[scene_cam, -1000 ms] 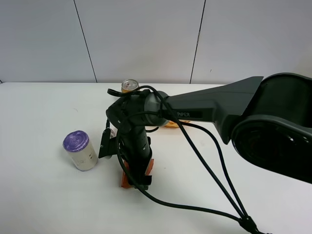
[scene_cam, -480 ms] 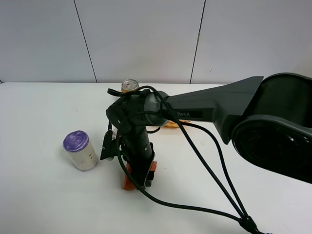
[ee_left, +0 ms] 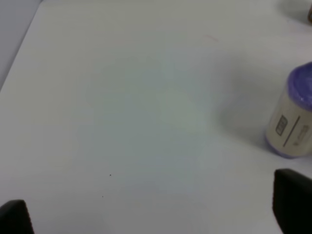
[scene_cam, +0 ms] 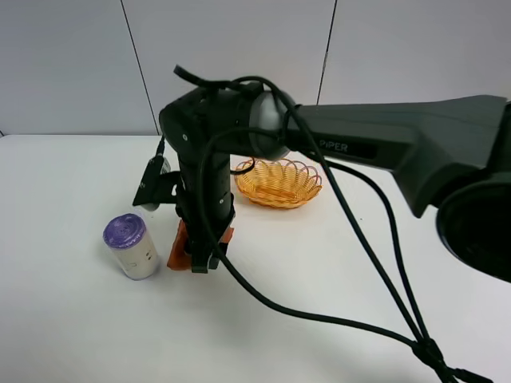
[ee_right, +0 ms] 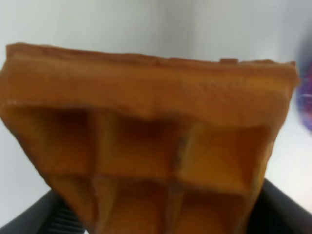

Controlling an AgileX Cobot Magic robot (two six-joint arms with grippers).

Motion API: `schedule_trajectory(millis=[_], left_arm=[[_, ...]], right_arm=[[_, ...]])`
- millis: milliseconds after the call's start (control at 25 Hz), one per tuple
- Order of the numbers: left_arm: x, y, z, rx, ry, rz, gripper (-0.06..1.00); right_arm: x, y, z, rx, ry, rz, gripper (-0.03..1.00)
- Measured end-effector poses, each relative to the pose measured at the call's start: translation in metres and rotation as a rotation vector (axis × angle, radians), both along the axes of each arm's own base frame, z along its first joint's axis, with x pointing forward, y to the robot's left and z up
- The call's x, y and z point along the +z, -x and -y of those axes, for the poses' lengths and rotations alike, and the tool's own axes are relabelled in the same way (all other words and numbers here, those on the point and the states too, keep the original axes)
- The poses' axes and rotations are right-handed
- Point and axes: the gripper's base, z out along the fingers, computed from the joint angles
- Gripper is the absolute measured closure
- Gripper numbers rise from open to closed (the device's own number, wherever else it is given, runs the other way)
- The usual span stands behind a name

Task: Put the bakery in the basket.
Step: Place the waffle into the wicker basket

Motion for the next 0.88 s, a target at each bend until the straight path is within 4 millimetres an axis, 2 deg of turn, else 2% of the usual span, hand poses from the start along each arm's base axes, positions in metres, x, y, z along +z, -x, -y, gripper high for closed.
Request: schedule_trajectory(millis=[200, 280, 400, 560, 760, 800, 880], left_arm=[[0.000, 0.000, 0.000, 0.000, 0.000, 0.000, -0.05], [0.000, 0.000, 0.000, 0.000, 0.000, 0.000, -0.05], [0.000, 0.000, 0.000, 0.000, 0.000, 0.000, -0.05], [0.000, 0.000, 0.000, 0.000, 0.000, 0.000, -0.05], [0.000, 0.000, 0.000, 0.000, 0.000, 0.000, -0.05], [0.000, 0.000, 0.000, 0.000, 0.000, 0.000, -0.05], [0.000, 0.000, 0.000, 0.000, 0.000, 0.000, -0.05]], right_arm=[[0.048, -0.008, 0.015, -0.138, -0.108, 0.058, 0.35], [0.066, -0.017, 0.029, -0.243, -0.143, 0.080, 0.35], [0.080, -0.037, 0.056, -0.417, -0.133, 0.113, 0.35], [0.082, -0.061, 0.086, -0.540, -0.080, 0.166, 0.35], [0.079, -0.085, 0.111, -0.632, -0.084, 0.184, 0.35], [0.075, -0.090, 0.116, -0.647, -0.080, 0.182, 0.35], [0.054, -0.106, 0.127, -0.686, -0.042, 0.160, 0.35]])
